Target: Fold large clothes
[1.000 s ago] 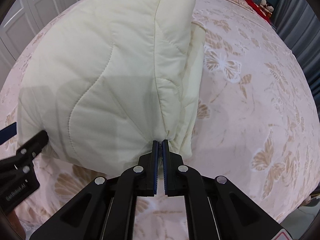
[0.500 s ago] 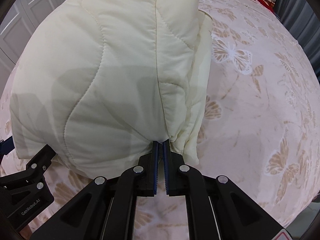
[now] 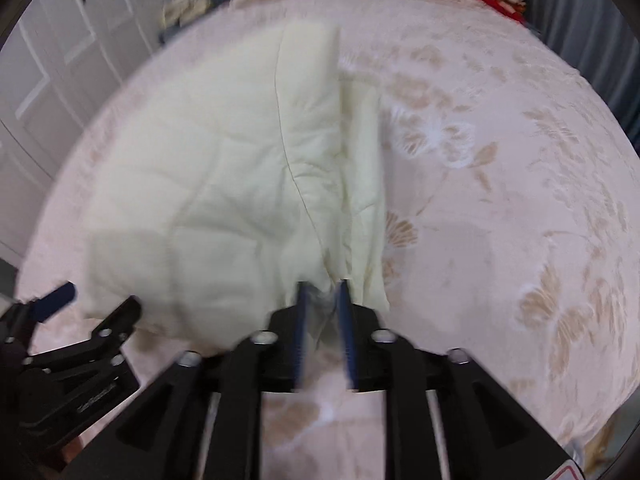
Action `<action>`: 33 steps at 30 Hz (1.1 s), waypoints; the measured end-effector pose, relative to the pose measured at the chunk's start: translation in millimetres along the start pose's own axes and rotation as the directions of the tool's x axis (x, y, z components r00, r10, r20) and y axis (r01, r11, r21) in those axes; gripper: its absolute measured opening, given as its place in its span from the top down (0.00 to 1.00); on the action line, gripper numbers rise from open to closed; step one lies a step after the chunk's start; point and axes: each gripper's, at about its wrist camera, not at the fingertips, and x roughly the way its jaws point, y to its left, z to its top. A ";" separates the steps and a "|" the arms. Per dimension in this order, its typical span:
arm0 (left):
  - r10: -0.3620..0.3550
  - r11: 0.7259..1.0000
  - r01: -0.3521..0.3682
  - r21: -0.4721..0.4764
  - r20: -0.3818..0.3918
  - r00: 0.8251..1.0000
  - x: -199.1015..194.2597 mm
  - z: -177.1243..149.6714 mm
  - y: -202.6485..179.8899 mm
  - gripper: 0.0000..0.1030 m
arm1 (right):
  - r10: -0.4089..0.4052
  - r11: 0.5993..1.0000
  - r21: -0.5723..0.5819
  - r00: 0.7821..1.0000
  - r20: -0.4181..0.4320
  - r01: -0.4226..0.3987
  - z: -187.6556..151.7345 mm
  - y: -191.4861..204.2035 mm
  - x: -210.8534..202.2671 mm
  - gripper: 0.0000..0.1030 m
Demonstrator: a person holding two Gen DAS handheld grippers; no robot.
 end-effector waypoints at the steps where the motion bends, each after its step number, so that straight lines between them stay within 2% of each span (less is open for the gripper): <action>1: -0.005 1.000 0.005 -0.002 0.028 1.000 -13.1 -2.9 0.6 0.17 | 0.003 1.000 -0.006 1.000 0.025 -0.003 -5.6 1.4 -13.1 0.69; 3: -0.003 1.000 0.003 0.006 0.071 0.997 -33.3 -7.6 -0.8 0.17 | -0.001 1.000 -0.023 0.999 0.054 0.002 -17.6 6.0 -34.9 0.68; 7: -0.006 0.999 0.001 0.032 0.165 0.986 -75.9 -20.7 -9.3 0.14 | -0.004 1.000 -0.023 0.996 0.089 0.006 -40.2 10.8 -66.1 0.57; 12: -0.020 0.999 0.011 0.040 0.223 0.975 -104.8 -39.6 -14.5 0.13 | -0.011 1.000 -0.006 0.993 0.114 0.012 -64.0 10.9 -86.8 0.54; 22: 0.008 1.000 -0.014 0.025 0.232 0.973 -119.3 -78.6 -14.1 0.11 | -0.044 0.999 0.018 0.990 0.131 0.042 -97.8 13.5 -101.2 0.53; 33: 0.059 0.998 -0.061 0.004 0.217 0.974 -112.2 -109.6 -4.7 0.11 | -0.070 0.997 -0.007 0.990 0.121 0.071 -126.1 27.1 -96.6 0.52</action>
